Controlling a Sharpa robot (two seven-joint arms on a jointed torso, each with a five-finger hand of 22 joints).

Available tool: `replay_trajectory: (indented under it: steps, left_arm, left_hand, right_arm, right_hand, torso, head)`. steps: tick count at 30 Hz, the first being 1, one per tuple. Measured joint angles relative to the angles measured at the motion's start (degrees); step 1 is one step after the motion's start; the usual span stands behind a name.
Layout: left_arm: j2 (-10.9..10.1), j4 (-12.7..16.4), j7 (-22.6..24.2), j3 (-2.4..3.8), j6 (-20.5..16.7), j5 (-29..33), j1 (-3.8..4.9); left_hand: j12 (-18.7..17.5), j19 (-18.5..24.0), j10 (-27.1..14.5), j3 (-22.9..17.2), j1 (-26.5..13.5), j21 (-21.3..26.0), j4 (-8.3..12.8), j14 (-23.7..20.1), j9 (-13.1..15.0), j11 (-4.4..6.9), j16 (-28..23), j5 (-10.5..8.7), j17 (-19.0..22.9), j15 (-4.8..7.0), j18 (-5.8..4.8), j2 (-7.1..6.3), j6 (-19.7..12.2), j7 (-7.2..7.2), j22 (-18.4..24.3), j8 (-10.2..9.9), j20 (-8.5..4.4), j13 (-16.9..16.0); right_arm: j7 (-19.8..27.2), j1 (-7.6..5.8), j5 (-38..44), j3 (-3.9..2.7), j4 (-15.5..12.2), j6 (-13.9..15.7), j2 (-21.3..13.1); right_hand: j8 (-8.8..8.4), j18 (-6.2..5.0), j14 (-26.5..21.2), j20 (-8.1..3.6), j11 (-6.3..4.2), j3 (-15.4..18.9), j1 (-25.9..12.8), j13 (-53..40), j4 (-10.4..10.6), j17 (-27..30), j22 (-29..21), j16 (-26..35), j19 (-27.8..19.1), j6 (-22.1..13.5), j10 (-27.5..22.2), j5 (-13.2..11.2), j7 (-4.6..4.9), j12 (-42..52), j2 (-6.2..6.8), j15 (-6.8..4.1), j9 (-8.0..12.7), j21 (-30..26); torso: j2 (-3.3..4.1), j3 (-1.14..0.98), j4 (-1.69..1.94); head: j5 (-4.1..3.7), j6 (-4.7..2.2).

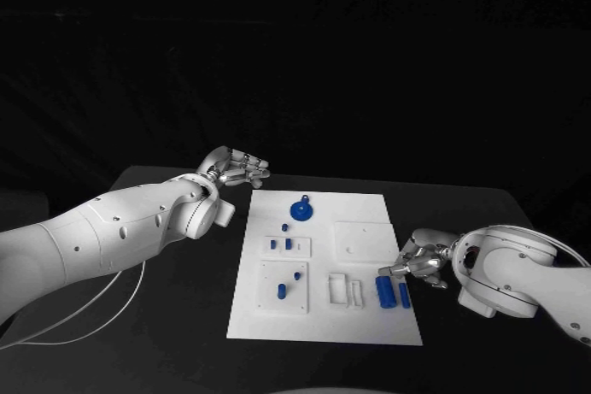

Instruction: Assemble the parts on the task board

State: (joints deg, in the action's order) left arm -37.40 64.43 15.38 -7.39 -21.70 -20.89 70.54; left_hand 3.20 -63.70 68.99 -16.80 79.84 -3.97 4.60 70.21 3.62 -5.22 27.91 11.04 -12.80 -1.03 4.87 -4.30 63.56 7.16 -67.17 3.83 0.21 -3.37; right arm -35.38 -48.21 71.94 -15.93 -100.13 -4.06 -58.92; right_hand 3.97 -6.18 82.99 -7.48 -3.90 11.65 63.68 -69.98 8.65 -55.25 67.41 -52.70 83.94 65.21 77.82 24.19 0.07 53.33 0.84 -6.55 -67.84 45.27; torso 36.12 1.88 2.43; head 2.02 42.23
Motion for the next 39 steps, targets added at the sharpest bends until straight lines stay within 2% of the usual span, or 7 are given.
replay_trajectory:
  steps: [6,12,17,23,33,35,39]
  left_arm:
    - [0.02,-0.02,0.00,0.00,0.02,0.05,-0.03]
    - [0.02,-0.01,-0.01,0.00,0.03,0.09,-0.04]
    - [0.02,0.03,-0.03,0.00,0.05,0.12,-0.05]
    - [0.00,0.08,-0.06,0.00,0.09,0.13,-0.05]
    - [-0.02,0.14,-0.09,-0.01,0.24,0.14,-0.05]
    - [-0.02,0.14,-0.09,-0.01,0.28,0.15,-0.05]
    - [-0.01,0.15,-0.09,-0.01,0.36,0.16,-0.06]
  left_hand:
    - [0.00,-0.21,0.00,0.00,0.00,0.00,0.00,0.00,0.00,0.00,0.00,0.00,-0.06,0.00,0.00,0.00,0.00,0.00,0.24,0.00,-0.21,0.00]
    - [0.00,-0.21,0.00,0.00,0.00,0.00,0.00,0.00,0.00,0.00,0.00,0.00,-0.06,0.00,0.00,0.00,0.00,0.00,0.23,0.00,-0.21,0.00]
    - [0.00,-0.21,0.00,0.02,0.00,0.00,-0.11,0.00,0.00,0.00,0.00,0.00,-0.06,0.00,0.00,0.00,0.00,0.00,0.30,0.00,-0.21,0.00]
    - [0.00,-0.21,0.00,0.02,0.00,0.00,-0.49,0.00,0.00,0.00,0.00,0.00,-0.05,0.00,0.00,0.00,0.00,0.00,0.65,0.00,-0.21,0.00]
    - [0.00,-0.21,0.00,0.02,0.00,0.00,-0.49,0.00,0.00,0.00,0.00,0.00,-0.05,0.00,0.00,0.00,0.00,0.00,0.64,0.00,-0.21,0.00]
    - [0.00,-0.20,0.00,0.02,0.00,0.00,-0.49,0.00,0.00,0.00,0.00,0.00,-0.05,0.00,0.00,0.00,0.00,0.00,0.64,0.00,-0.21,0.00]
    - [0.00,-0.20,0.00,0.02,0.00,0.00,-0.49,0.00,0.00,0.00,0.00,0.00,-0.05,0.00,0.00,0.00,0.00,0.00,0.67,0.00,-0.21,0.00]
  right_arm:
    - [-0.56,0.20,1.38,0.62,-0.88,-1.02,-0.26]
    - [-0.89,0.42,2.85,1.40,-1.11,-1.68,-0.46]
    - [-1.09,0.69,4.50,1.96,-1.11,-2.06,-0.35]
    - [-1.24,0.88,5.98,2.60,-1.04,-2.15,0.48]
    - [-1.34,0.99,7.63,4.35,-0.29,-2.10,2.25]
    - [-1.35,1.00,7.94,4.79,-0.02,-2.10,2.70]
    - [-1.36,0.80,8.77,5.26,0.50,-1.98,3.38]
  right_hand:
    - [0.00,0.00,0.00,0.00,0.00,-0.62,-0.26,-0.03,1.88,-0.38,0.30,0.00,0.00,0.00,0.00,0.00,0.00,0.00,0.61,0.00,0.08,0.00]
    - [0.00,0.00,0.00,0.01,0.00,-0.74,-0.26,-0.09,2.35,-0.61,0.48,0.00,0.00,0.00,0.00,0.00,0.00,0.00,0.64,0.01,0.08,0.33]
    - [0.00,0.01,0.00,0.01,0.00,-1.36,-0.18,-0.09,4.06,-0.93,0.81,0.00,0.00,0.00,0.00,-0.42,0.01,0.00,1.91,0.01,0.13,0.33]
    - [0.00,0.01,0.01,0.01,0.00,-2.13,-0.19,-0.08,5.74,-1.08,1.02,0.00,-0.01,0.00,0.00,-0.89,0.01,0.00,2.34,0.01,0.13,0.33]
    - [0.00,0.01,0.01,0.02,0.00,-1.92,-0.19,-0.14,5.88,-1.20,1.19,0.00,-0.01,0.00,-0.01,-0.89,0.01,0.00,2.34,0.02,0.13,0.33]
    - [0.00,0.01,0.01,0.02,0.00,-1.42,0.02,-0.14,5.36,-1.25,1.21,0.00,-0.01,0.00,-0.01,0.05,0.01,0.00,2.14,0.02,0.13,0.33]
    - [0.13,0.00,0.01,0.02,0.01,-0.15,0.35,-0.13,4.08,-1.33,1.29,0.00,-0.01,0.14,0.00,2.52,0.11,0.01,1.01,0.02,0.20,0.33]
  torso:
    - [0.02,0.00,0.02]
    - [0.03,0.02,0.05]
    - [0.04,0.03,0.05]
    - [0.07,0.01,0.05]
    - [0.07,0.02,0.08]
    - [0.07,0.04,0.09]
    - [0.06,0.04,0.09]
  head:
    - [-0.16,0.13]
    - [-0.20,0.31]
    - [-0.05,0.51]
    - [0.06,0.57]
    - [0.25,0.80]
    - [0.26,0.83]
    - [0.37,0.85]
